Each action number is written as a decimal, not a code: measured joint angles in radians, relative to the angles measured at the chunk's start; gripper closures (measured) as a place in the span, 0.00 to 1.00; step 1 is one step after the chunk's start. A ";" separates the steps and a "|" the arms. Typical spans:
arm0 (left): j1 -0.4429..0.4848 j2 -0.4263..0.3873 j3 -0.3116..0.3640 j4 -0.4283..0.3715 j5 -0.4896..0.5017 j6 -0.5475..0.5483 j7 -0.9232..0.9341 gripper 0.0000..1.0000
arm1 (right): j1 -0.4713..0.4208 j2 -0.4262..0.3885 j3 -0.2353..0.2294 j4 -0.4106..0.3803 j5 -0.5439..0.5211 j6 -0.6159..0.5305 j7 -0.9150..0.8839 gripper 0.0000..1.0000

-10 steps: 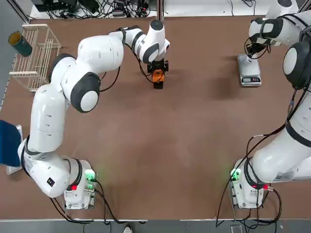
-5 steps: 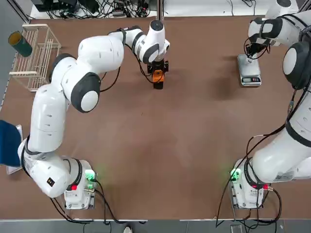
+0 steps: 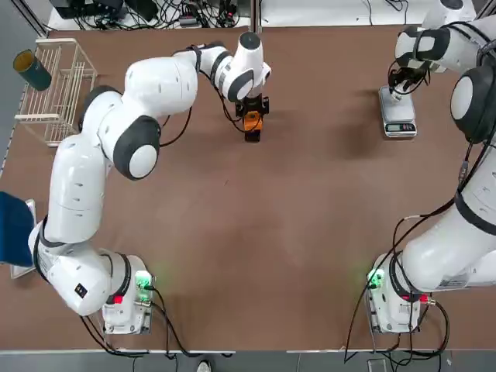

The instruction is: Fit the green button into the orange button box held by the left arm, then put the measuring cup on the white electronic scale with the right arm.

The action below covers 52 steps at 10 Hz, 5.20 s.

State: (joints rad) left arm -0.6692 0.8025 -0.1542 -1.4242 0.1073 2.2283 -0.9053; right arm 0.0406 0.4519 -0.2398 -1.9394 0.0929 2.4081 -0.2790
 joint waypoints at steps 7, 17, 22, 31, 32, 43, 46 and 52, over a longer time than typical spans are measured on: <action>0.000 0.001 0.000 0.000 0.000 0.000 0.001 0.14 | 0.010 -0.065 0.001 0.096 0.000 -0.212 0.011 0.11; 0.000 0.002 0.000 0.003 0.000 0.001 0.003 0.14 | -0.018 -0.246 0.192 0.524 -0.056 -0.897 0.294 0.00; -0.001 0.002 -0.001 0.006 0.000 0.002 0.004 0.14 | -0.040 -0.270 0.219 0.550 -0.060 -0.918 0.309 0.00; -0.006 0.003 -0.002 0.007 0.000 0.002 0.005 0.14 | -0.048 -0.301 0.229 0.555 -0.063 -0.890 0.310 0.00; -0.006 0.003 -0.002 0.007 0.000 0.002 0.008 0.14 | -0.055 -0.301 0.229 0.555 -0.067 -0.891 0.310 0.00; -0.006 0.003 -0.001 0.010 0.000 0.002 0.015 0.00 | -0.075 -0.301 0.225 0.553 -0.076 -0.895 0.359 0.00; -0.001 0.003 0.000 0.017 0.000 0.003 0.015 0.00 | -0.079 -0.301 0.224 0.553 -0.077 -0.895 0.359 0.00; 0.004 -0.002 0.000 0.034 0.000 0.003 0.015 0.01 | -0.085 -0.301 0.234 0.554 -0.097 -0.907 0.359 0.00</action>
State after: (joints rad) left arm -0.6654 0.8000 -0.1538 -1.3904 0.1076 2.2314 -0.8901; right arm -0.0441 0.1508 -0.0058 -1.3849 -0.0039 1.5007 0.0799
